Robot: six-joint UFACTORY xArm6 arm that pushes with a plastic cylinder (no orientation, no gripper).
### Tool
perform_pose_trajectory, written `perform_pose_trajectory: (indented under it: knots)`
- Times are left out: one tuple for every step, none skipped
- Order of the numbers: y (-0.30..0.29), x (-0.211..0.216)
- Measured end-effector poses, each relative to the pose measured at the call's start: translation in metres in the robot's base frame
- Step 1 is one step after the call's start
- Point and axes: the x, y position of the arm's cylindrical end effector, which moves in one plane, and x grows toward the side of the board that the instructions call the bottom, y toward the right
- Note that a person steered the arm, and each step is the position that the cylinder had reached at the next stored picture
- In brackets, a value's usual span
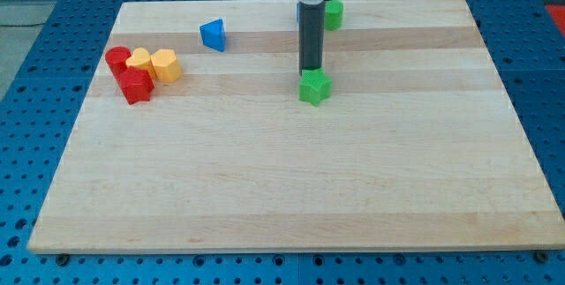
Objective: Push the green circle into the green star
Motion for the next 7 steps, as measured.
perform_pose_trajectory:
  knots:
    - [0.058, -0.034]
    - [0.086, -0.09]
    - [0.085, -0.162]
    - [0.058, -0.172]
    - [0.051, -0.164]
    - [0.065, -0.152]
    - [0.07, -0.142]
